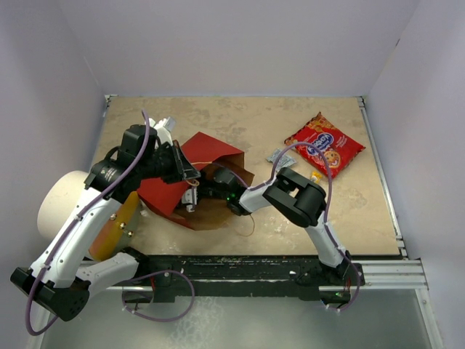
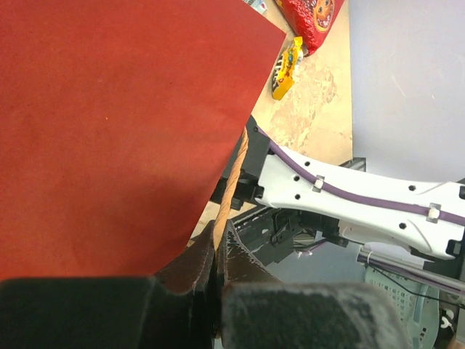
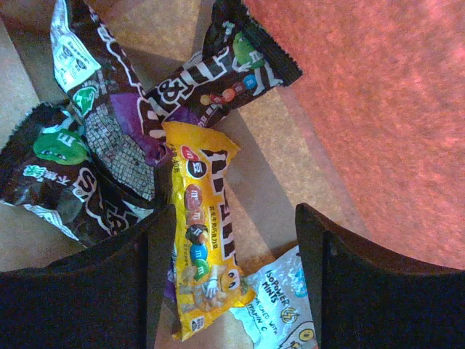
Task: Take the snacks out of the paper bag
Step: Take out the snack from the paper bag.
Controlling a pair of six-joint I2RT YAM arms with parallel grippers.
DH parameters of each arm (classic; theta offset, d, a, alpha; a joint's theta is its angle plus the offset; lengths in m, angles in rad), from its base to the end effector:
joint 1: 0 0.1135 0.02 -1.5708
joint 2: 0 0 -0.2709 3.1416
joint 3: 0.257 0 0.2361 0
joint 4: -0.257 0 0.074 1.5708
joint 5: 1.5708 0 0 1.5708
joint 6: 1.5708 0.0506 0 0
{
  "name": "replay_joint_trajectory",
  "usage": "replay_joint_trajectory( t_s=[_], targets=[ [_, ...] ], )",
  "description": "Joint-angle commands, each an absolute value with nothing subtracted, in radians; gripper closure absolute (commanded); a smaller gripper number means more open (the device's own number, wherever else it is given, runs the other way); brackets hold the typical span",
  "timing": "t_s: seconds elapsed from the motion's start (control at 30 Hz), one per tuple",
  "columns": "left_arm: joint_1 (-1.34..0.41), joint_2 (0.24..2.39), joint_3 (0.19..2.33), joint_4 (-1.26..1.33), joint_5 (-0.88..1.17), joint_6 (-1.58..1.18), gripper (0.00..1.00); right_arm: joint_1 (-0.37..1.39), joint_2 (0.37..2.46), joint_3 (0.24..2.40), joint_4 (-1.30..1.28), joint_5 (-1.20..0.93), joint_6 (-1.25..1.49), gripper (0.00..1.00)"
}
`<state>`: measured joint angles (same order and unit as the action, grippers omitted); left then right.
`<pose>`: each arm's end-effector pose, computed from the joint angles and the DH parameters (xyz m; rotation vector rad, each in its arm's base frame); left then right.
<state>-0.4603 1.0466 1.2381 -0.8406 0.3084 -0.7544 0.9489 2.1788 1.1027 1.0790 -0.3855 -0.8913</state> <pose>0.1674 -0.1002 0.3765 -0.1663 2.3715 -0.9741 0.2507 0.3824 0.1637 -1.4163 0.6972 0.3470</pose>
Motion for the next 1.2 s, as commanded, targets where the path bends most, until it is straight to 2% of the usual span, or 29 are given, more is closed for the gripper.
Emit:
replay_joint_trajectory(
  t_s=[0.0, 0.2, 0.4, 0.77, 0.93, 1.17],
  targets=[
    [-0.457, 1.031, 1.273, -0.816, 0.346, -0.732, 1.0, 0.938, 2.2, 1.173, 1.064, -0.408, -0.922, 0.3],
    [-0.457, 1.035, 1.278, -0.814, 0.352, -0.731, 1.0, 0.934, 2.242, 1.224, 1.0, -0.386, -0.956, 0.26],
    [-0.457, 1.032, 1.271, -0.811, 0.365, -0.752, 1.0, 0.928, 2.293, 1.284, 0.973, -0.321, -0.995, 0.32],
    [-0.458, 1.034, 1.284, -0.85, 0.313, -0.757, 1.0, 0.927, 2.247, 1.229, 1.038, -0.322, -0.973, 0.61],
    [-0.457, 1.062, 1.331, -0.881, 0.266, -0.749, 1.0, 0.928, 2.145, 1.117, 1.065, -0.327, -0.944, 0.67],
    [-0.457, 1.093, 1.382, -0.865, 0.202, -0.753, 1.0, 0.945, 1.925, 0.908, 1.052, -0.351, -0.849, 0.71]
  ],
)
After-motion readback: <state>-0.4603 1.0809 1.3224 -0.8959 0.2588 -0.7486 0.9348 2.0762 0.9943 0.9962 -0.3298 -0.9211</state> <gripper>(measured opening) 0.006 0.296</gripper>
